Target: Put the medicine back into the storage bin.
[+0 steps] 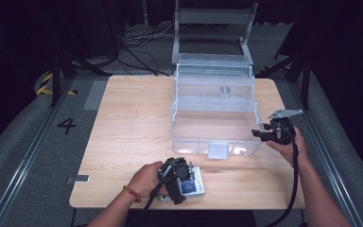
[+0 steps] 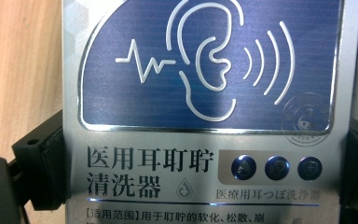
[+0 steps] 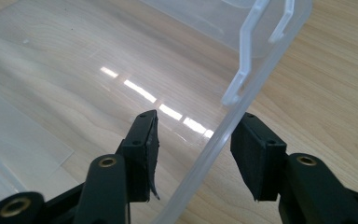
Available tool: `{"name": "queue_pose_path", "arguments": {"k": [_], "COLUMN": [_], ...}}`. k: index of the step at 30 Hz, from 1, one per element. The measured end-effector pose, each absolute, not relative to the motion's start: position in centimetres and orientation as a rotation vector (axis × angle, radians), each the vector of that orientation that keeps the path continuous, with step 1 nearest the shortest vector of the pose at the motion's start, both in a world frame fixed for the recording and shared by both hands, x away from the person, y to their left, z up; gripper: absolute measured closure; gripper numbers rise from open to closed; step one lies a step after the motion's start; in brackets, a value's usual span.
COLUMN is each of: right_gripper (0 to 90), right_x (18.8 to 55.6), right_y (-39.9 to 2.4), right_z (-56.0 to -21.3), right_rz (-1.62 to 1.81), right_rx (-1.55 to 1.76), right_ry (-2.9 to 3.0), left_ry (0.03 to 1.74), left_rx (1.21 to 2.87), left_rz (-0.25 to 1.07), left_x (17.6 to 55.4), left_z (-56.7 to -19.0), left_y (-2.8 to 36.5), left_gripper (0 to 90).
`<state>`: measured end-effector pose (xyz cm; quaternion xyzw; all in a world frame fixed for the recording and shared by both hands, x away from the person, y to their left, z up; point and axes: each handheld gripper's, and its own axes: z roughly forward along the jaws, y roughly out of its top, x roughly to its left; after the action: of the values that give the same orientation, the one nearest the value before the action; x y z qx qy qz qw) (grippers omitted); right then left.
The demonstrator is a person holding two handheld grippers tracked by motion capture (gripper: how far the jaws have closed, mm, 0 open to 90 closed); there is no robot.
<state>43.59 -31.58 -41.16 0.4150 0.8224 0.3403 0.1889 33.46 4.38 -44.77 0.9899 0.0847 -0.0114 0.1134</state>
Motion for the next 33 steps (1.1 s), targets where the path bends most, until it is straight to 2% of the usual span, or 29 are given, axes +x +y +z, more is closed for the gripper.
{"name": "queue_pose_path", "arguments": {"k": [7, 14, 29, 33], "right_gripper": [52.6, 52.5, 52.3, 52.0], "right_x": [43.2, 42.9, 42.4, 42.2], "right_y": [-31.0, -30.6, -29.8, -29.6], "right_z": [-41.2, -41.2, -41.2, -41.1], "right_rz": [0.953, 0.962, 0.967, 0.968], "right_rx": [1.156, 1.146, 1.118, 1.11], "right_ry": [2.318, 2.322, 2.344, 2.353], "left_ry": [0.202, 0.135, 0.079, 0.085], "left_rx": [2.824, 2.78, 2.74, 2.74], "left_rz": [-0.053, 0.004, 0.138, 0.185], "left_x": [32.3, 31.5, 33.2, 35.0], "left_z": [-41.7, -38.2, -31.6, -30.0], "left_y": [4.4, 4.2, 4.2, 4.3], "left_gripper": [4.8, 4.8, 4.7, 4.7]}}
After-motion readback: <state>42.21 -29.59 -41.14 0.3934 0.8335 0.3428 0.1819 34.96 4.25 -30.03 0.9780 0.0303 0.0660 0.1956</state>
